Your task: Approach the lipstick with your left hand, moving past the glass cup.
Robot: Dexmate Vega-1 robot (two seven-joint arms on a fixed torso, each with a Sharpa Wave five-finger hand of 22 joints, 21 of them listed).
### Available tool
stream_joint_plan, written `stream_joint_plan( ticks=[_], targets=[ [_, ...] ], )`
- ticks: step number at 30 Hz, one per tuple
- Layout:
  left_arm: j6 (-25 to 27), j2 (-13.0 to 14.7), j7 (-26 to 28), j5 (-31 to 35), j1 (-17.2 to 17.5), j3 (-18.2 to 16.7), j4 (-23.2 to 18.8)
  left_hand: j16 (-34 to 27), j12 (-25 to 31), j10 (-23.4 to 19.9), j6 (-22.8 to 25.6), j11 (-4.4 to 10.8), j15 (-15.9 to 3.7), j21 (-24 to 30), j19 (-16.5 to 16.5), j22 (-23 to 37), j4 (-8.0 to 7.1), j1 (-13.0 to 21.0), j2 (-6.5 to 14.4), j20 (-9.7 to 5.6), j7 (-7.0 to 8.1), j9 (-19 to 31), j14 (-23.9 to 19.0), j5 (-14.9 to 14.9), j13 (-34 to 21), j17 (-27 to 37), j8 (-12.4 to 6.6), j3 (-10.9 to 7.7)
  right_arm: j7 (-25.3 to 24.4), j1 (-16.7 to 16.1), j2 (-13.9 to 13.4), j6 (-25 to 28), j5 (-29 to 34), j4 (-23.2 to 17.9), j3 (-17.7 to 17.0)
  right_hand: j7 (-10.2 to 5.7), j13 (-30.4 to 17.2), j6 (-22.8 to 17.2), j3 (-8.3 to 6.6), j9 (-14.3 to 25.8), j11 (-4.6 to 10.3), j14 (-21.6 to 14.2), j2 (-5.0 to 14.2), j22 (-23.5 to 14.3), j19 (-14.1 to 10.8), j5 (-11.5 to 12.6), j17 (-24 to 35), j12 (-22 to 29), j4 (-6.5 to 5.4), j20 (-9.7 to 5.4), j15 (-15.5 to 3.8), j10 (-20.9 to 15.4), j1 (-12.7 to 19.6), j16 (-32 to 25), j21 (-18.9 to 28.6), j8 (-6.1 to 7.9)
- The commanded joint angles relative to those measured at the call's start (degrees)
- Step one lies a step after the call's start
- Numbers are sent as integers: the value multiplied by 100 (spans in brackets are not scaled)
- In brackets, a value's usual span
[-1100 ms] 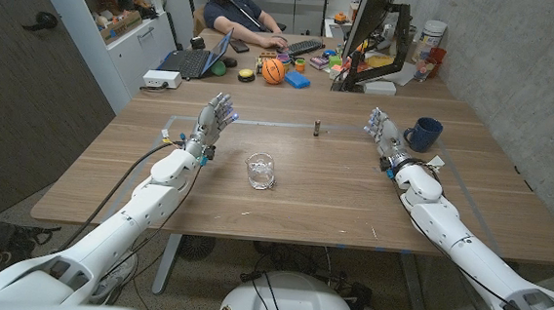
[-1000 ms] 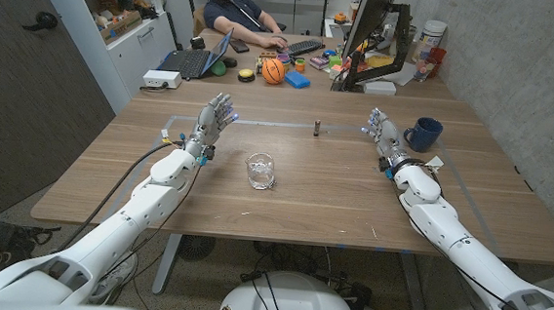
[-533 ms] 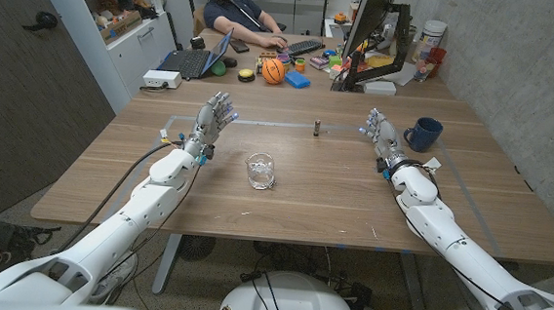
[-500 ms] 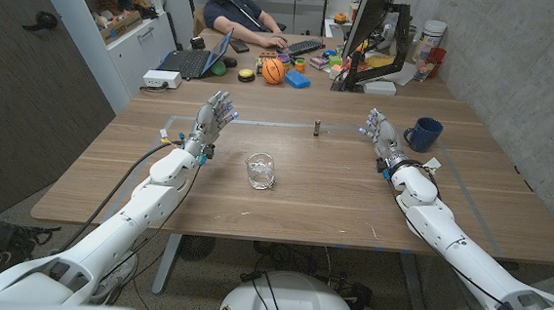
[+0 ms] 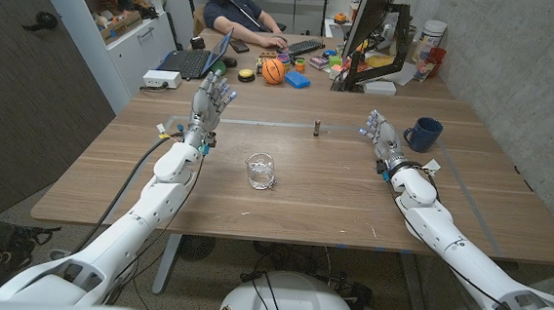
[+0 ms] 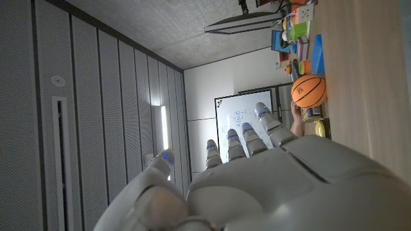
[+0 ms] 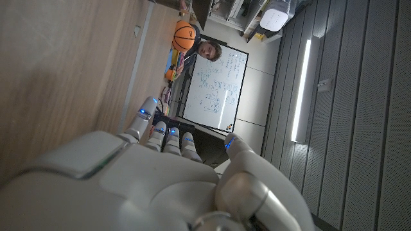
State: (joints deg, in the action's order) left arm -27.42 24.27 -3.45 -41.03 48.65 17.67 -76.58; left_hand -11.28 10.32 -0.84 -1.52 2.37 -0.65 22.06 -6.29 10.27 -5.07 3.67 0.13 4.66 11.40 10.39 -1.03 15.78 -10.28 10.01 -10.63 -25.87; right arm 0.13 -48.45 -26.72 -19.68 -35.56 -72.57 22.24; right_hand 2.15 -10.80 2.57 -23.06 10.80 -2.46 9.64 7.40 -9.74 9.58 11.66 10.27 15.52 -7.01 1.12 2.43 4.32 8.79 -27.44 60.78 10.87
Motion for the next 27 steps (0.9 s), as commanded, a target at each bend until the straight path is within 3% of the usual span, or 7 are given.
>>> stream_joint_plan(
  ticks=[1,9,22,27],
  targets=[
    [-930,-441,276,291,-161,-112,-109,6,8,45,2,38,5,-34,-2,21,75,37,-85,90,87,13,56,23,-28,9,-16,0,28,-18,-17,-12,15,-1,12,5,-9,5,-6,12,7,650,78,-8,859,36,12,-10,-5,7,5,-10,67,-2,-18,17],
    [-1707,-826,527,656,-427,-163,-22,26,-3,99,-23,59,61,-101,76,22,140,87,-147,124,113,15,134,35,-29,12,-16,22,77,-13,-14,-35,10,19,22,14,-10,-4,7,12,6,643,69,-9,854,35,14,-20,-16,3,3,-23,58,9,-40,15],
    [-3477,-1550,907,1744,-882,-340,409,22,2,138,-49,152,67,-222,227,20,222,159,-188,255,123,22,185,53,-31,17,-23,36,34,-46,-156,275,59,-276,92,30,-10,-21,25,12,11,627,51,-9,847,34,14,-37,-30,9,1,-36,47,26,-73,14],
    [-4119,-1783,880,2198,-1073,-452,644,21,2,155,-66,182,53,-255,262,17,249,191,-185,302,125,24,199,59,-31,18,-23,29,-32,-76,-174,350,107,-403,129,34,-10,-43,31,12,-86,607,43,-10,829,37,10,-79,-31,13,0,12,51,38,-96,19]
  ],
)
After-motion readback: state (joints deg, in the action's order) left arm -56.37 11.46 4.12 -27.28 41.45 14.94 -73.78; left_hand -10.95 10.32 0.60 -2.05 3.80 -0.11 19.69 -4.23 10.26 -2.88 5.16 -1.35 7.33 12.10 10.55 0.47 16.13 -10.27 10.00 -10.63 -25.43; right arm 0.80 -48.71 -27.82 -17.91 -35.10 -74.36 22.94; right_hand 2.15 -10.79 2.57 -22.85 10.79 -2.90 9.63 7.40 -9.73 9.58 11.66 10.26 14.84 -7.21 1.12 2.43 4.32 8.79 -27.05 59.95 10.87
